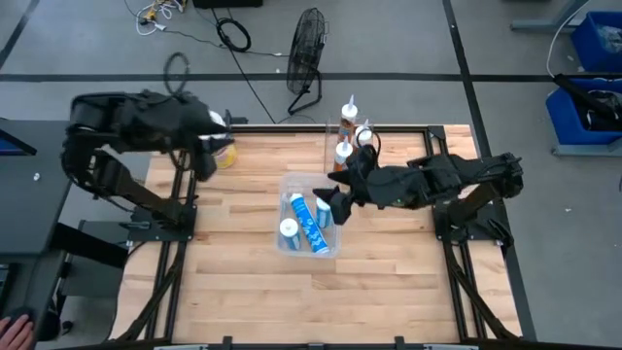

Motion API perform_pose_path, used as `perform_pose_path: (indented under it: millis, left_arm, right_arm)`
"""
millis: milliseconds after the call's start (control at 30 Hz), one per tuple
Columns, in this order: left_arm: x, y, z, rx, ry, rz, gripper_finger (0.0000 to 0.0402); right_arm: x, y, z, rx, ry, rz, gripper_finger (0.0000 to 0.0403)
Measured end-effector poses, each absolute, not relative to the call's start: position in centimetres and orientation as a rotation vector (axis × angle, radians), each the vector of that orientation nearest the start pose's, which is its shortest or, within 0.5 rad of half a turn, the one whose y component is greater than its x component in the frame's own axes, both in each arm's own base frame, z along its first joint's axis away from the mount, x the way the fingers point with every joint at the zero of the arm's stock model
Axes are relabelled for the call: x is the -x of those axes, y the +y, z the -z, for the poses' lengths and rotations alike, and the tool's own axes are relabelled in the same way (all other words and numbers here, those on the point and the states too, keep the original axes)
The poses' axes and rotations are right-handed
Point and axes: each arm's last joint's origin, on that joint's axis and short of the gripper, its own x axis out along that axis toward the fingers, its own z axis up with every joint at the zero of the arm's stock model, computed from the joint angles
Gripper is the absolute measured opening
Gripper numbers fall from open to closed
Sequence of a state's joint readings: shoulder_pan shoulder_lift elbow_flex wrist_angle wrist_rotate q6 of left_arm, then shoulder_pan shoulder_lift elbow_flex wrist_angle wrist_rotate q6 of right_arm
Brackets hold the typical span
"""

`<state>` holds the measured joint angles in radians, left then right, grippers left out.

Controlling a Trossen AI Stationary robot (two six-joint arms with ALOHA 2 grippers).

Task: Sort silicone sealant tubes
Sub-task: Return to Home Position

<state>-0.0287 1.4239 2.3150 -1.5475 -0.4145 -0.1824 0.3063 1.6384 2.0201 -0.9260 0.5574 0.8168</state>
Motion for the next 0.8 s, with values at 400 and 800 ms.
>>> perform_pose_path:
  millis: [400,800]
  left_arm:
    - [-11.6,0.8,-54.9,0.040,0.444,-0.385,0.0004]
    - [-10.2,0.6,-47.1,0.197,0.178,-0.297,0.0003]
  right_arm:
    - [-31.4,6.8,-47.3,-0.332,0.366,0.363,0.0016]
    - [-27.2,7.2,-49.6,-0.227,0.282,0.272,0.0001]
